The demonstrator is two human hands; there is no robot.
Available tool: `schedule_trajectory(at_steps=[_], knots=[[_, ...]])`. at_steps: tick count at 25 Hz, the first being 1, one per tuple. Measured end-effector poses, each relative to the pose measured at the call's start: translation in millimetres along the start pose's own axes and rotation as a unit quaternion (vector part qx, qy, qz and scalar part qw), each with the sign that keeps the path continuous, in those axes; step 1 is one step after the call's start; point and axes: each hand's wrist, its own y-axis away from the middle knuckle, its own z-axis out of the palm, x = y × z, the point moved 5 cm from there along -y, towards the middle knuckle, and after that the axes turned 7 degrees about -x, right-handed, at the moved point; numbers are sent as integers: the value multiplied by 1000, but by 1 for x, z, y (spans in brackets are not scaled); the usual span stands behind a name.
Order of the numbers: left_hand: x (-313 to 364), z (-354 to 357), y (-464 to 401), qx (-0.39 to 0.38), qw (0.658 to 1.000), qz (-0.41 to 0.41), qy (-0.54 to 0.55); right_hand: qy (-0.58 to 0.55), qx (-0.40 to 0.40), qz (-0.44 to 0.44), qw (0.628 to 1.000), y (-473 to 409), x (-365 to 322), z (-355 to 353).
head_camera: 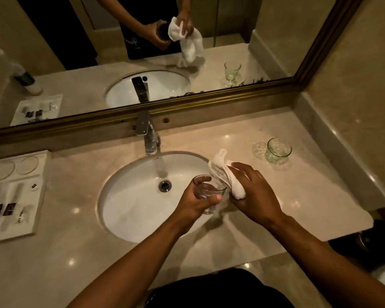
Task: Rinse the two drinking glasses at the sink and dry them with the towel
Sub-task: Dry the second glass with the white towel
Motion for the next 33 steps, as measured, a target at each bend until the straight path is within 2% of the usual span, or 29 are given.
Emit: schedule_trajectory(at_steps=[5, 8, 11, 14, 17, 27, 29, 31, 32, 33], knots=[[-3, 18, -38, 48, 982, 47, -178, -36, 53, 129, 990, 28, 43, -8], [-8, 27, -80, 63, 972, 46, -223, -33, 100, 200, 974, 50, 74, -20], [-12, 38, -128, 71, 964, 62, -250, -23, 108, 257, 960, 64, 97, -20], [-23, 49, -174, 60, 958, 70, -272, -21, 85, 254, 963, 61, 108, -9], [-33, 59, -204, 50, 950, 73, -301, -38, 103, 255, 961, 58, 117, -10], [-47, 68, -233, 54, 943, 43, -326, -70, 121, 262, 955, 62, 121, -11], [-46, 66, -226, 75, 932, 20, -353, -81, 127, 266, 952, 62, 121, -12], [-37, 62, -195, 140, 917, 28, -372, -113, 138, 280, 943, 63, 118, -16], [-30, 63, -172, 178, 918, 29, -353, -142, 136, 293, 936, 62, 115, -18], [-26, 68, -150, 182, 941, 4, -286, -175, 132, 304, 927, 61, 112, -19]])
